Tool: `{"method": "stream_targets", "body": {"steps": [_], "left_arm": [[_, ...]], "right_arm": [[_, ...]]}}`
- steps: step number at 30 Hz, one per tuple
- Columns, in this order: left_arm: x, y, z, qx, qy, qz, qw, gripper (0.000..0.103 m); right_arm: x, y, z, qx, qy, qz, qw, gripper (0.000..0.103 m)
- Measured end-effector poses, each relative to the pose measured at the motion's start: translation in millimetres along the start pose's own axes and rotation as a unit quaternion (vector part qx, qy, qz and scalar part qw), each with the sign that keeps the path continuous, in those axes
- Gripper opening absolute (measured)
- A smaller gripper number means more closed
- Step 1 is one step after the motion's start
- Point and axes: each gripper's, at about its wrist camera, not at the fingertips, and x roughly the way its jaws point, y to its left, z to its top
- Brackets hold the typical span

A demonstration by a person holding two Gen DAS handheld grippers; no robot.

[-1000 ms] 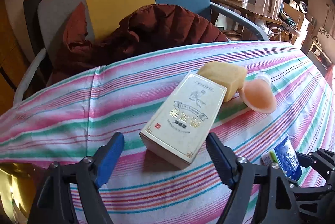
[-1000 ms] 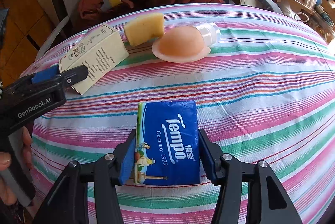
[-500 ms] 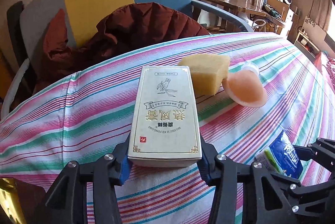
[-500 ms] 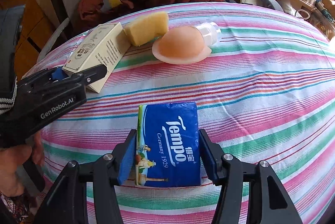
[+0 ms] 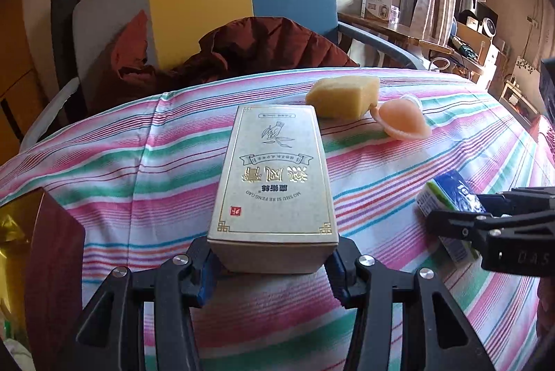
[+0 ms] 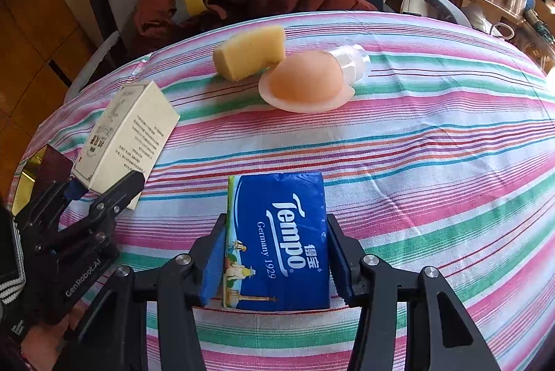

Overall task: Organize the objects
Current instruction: 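Carry the tea box with the left tool while the right tool carries the Tempo pack toward the tray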

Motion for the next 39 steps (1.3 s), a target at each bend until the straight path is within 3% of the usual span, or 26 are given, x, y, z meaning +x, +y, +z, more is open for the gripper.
{"method": "stream_targets", "body": {"steps": [12, 23, 31, 39], "left_arm": [[-45, 11, -44, -0.015, -0.009, 0.010, 0.9998, 0.051], [-97, 10, -64, -0.032, -0.035, -0.028, 0.9985, 0.051], [-131, 68, -61, -0.114, -0.057, -0.007, 0.9919, 0.051], [-138, 151, -60, -0.193, -0.036, 0.033, 0.9799, 0.051]], "right_arm": [[2, 24, -8, -0.041, -0.013, 0.025, 0.999, 0.052], [0, 33, -15, -0.047, -0.014, 0.066, 0.997, 0.052], [-2, 40, -17, -0.053, -0.014, 0.078, 0.995, 0.052], [-11, 49, -18, -0.070, -0.043, 0.088, 0.993, 0.052]]}}
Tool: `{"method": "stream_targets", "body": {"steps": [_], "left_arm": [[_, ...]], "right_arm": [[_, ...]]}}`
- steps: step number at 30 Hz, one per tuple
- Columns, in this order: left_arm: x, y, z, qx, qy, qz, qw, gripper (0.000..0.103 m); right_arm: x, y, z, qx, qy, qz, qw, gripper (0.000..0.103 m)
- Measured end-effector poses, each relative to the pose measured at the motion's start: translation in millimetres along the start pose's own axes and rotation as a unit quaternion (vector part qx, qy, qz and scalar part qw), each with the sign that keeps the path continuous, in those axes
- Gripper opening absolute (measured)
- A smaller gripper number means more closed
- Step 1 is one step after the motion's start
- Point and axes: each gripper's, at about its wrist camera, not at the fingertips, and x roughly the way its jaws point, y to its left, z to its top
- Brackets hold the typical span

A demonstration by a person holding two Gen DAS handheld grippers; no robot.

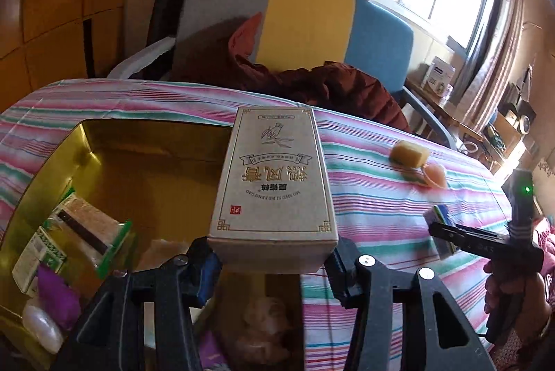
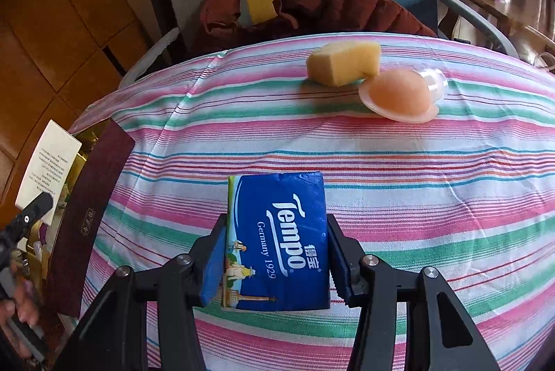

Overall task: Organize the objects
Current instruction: 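Carry the tea box with the left tool while the right tool carries the Tempo pack toward the tray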

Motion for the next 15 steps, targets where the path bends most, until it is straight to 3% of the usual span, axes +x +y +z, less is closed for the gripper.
{"method": "stream_targets", "body": {"steps": [9, 15], "left_arm": [[22, 75, 30, -0.057, 0.053, 0.052, 0.9956, 0.051], [49, 114, 45, -0.052, 0.096, 0.108, 0.9882, 0.051]], "right_arm": [[-9, 22, -2, -0.043, -0.032, 0.019, 0.998, 0.052], [-3, 25, -5, -0.048, -0.024, 0.023, 0.998, 0.052]]}}
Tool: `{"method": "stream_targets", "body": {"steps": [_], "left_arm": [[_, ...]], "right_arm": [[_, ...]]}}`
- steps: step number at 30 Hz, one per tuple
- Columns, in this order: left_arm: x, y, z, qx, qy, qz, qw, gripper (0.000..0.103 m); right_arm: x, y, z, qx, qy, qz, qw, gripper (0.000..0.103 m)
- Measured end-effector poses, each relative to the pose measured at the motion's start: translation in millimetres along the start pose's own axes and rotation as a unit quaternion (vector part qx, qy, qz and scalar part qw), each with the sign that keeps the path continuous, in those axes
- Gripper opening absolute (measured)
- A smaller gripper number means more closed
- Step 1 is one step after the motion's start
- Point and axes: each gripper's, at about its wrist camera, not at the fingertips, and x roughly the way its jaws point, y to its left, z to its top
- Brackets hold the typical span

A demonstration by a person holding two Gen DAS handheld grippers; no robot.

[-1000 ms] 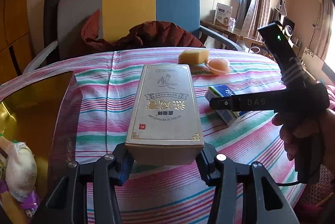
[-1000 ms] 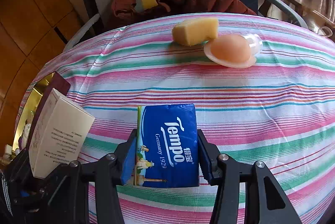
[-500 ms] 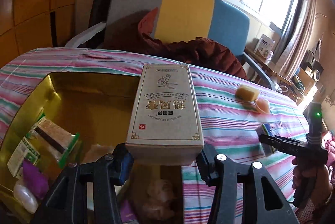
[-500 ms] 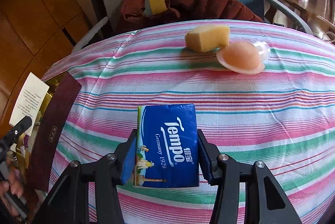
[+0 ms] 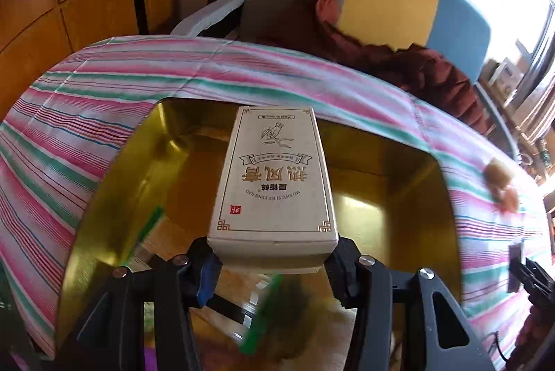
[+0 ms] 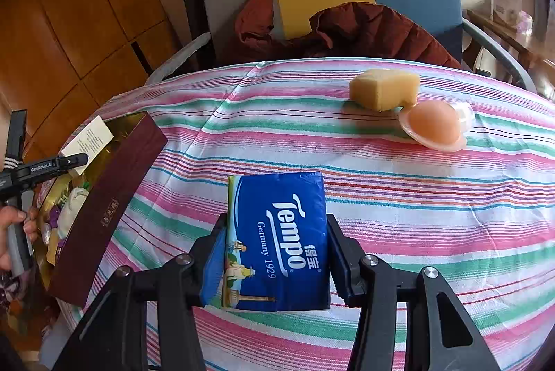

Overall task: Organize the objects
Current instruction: 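Carry the tea box with the left tool while the right tool carries the Tempo pack toward the tray, then open the left tool over the tray while the right tool releases the Tempo pack into it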

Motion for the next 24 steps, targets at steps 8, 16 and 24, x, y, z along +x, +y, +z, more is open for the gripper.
{"method": "stream_targets", "body": {"steps": [8, 16, 24], "left_arm": [[28, 32, 21, -0.001, 0.042, 0.048, 0.9980, 0.052], [27, 50, 11, -0.034, 0.045, 0.086, 0.9947, 0.061], [-19, 52, -17, -0.086, -0.019, 0.018, 0.9959, 0.061]], "right_arm": [[2, -3, 1, 0.006, 0.001, 0.010, 1.000, 0.052], [6, 3, -2, -0.003, 0.008, 0.017, 1.000, 0.052], [1, 9, -2, -0.015, -0.006, 0.022, 1.000, 0.052]]}}
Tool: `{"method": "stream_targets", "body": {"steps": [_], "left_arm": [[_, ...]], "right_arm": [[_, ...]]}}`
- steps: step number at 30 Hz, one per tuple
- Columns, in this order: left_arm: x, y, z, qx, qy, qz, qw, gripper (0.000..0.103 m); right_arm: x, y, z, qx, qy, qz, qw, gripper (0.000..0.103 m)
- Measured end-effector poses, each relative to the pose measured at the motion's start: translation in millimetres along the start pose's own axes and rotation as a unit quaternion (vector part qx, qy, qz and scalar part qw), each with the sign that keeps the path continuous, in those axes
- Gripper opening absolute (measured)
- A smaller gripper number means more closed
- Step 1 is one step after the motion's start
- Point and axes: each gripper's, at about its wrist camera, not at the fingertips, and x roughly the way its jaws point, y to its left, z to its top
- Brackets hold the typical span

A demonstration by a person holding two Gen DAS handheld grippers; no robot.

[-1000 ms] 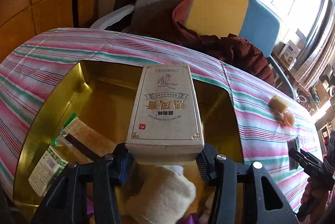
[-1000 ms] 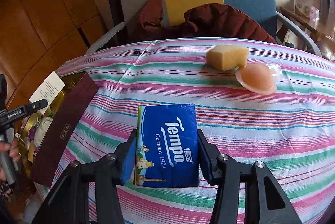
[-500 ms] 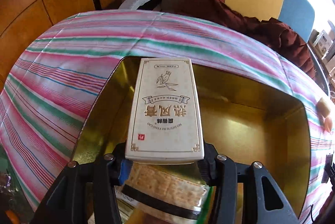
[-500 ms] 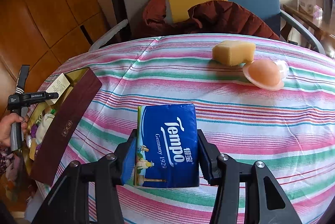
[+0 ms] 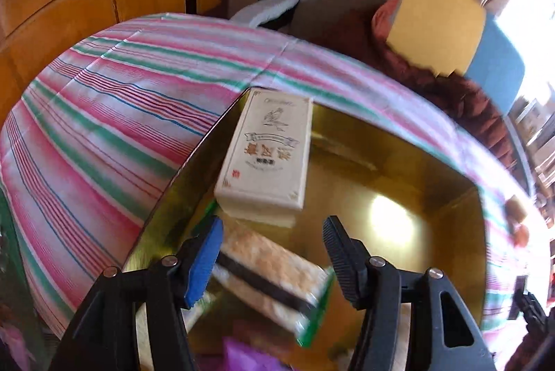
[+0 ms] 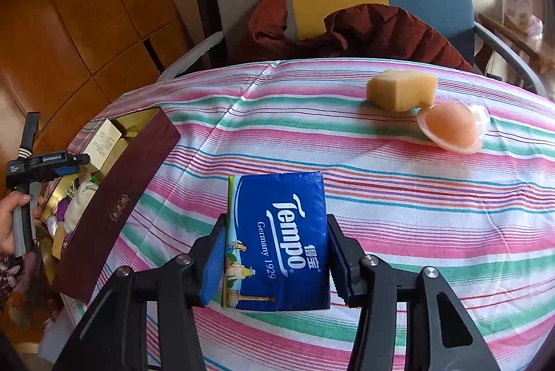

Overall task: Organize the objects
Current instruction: 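Open the left tool over the tray while the right tool releases the Tempo pack into it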

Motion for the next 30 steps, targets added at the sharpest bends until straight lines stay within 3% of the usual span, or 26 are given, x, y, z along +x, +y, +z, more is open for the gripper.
{"method": "stream_targets", "body": {"steps": [5, 9, 18, 21, 26, 30], "left_arm": [[-30, -2, -32, -0.005, -0.042, -0.061, 0.9972, 0.061], [-51, -3, -60, -0.001, -0.075, -0.104, 0.9917, 0.061], [-83, 9, -84, -0.007, -0.131, -0.098, 0.9864, 0.061], [-88, 17, -86, -0.016, -0.135, -0.085, 0.9871, 0.061], [-88, 37, -90, -0.048, -0.125, -0.076, 0.9881, 0.061], [-85, 44, -91, -0.064, -0.114, -0.078, 0.9884, 0.061]], "right_arm": [[3, 13, -1, -0.003, 0.011, 0.004, 1.000, 0.052], [4, 47, 3, -0.025, 0.018, 0.020, 0.999, 0.052], [26, 180, 54, -0.102, 0.027, 0.090, 0.990, 0.052], [52, 226, 68, -0.125, 0.050, 0.086, 0.987, 0.053], [109, 268, 82, -0.101, 0.106, 0.081, 0.986, 0.052], [144, 279, 85, -0.064, 0.138, 0.076, 0.986, 0.053]]}}
